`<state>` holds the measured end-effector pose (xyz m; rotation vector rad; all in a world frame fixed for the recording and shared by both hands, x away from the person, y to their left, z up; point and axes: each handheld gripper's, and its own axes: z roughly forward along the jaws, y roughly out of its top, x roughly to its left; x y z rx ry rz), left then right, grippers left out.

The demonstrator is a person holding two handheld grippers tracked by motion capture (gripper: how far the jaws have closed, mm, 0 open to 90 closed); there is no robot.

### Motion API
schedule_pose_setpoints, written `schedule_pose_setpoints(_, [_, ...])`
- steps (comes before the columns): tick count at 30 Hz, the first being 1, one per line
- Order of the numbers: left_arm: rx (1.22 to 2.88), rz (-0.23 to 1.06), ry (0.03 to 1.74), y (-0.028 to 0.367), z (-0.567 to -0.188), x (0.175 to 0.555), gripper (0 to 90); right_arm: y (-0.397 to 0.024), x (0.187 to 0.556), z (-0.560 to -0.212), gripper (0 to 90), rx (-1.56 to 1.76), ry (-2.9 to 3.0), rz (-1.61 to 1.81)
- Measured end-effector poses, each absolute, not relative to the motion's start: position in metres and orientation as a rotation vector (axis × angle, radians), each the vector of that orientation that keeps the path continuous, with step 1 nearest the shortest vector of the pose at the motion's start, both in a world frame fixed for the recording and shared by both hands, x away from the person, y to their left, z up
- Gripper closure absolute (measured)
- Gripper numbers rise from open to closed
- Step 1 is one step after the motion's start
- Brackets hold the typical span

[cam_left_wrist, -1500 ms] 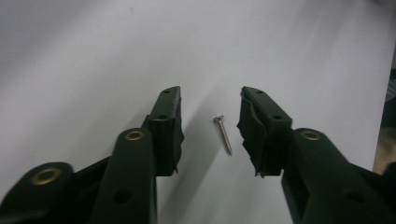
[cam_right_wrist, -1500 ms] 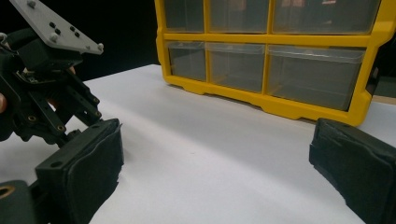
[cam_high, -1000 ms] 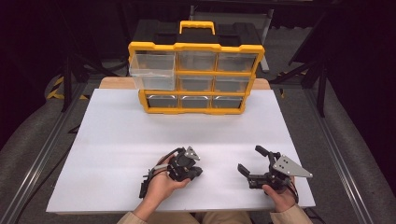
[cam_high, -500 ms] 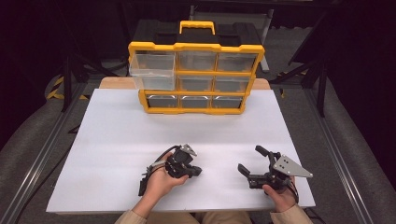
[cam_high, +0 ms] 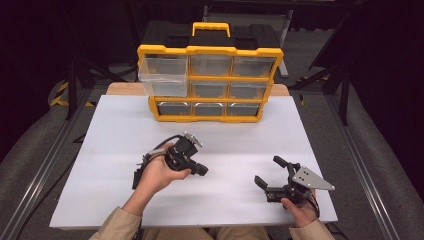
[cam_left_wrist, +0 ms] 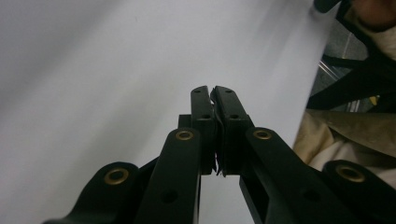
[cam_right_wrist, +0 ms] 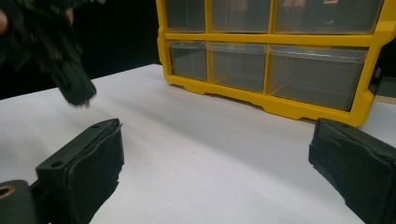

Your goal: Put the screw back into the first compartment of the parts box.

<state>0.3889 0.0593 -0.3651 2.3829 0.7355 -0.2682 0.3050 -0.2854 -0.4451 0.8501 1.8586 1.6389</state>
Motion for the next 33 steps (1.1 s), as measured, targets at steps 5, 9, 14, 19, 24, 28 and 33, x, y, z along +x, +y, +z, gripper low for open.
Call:
schedule_pose_setpoints(5, [2.429, -0.243, 0.723, 0.065, -0.323, 0.398, 87.6, -0.286, 0.305, -0.445, 3.6, 0.850, 1.860, 1.638])
schedule_pose_setpoints(9, [2.455, -0.223, 0.729, 0.067, -0.281, 0.405, 87.5, -0.286, 0.305, -0.445, 3.6, 0.848, 1.860, 1.636])
schedule_pose_setpoints(14, [2.475, -0.184, 0.738, 0.073, -0.230, 0.412, 87.6, -0.286, 0.305, -0.445, 3.6, 0.848, 1.860, 1.639])
schedule_pose_setpoints(19, [2.458, -0.112, 0.802, 0.083, -0.189, 0.422, 87.5, -0.286, 0.305, -0.445, 3.6, 0.850, 1.858, 1.638])
schedule_pose_setpoints(24, [2.430, -0.015, 0.868, 0.093, -0.155, 0.436, 87.5, -0.286, 0.305, -0.445, 3.6, 0.847, 1.859, 1.641])
schedule_pose_setpoints(28, [2.410, 0.055, 0.935, 0.098, -0.140, 0.449, 87.5, -0.286, 0.305, -0.445, 3.5, 0.850, 1.861, 1.638])
schedule_pose_setpoints(33, [2.371, 0.149, 1.038, 0.106, -0.124, 0.476, 87.5, -0.286, 0.305, -0.445, 3.5, 0.853, 1.856, 1.644])
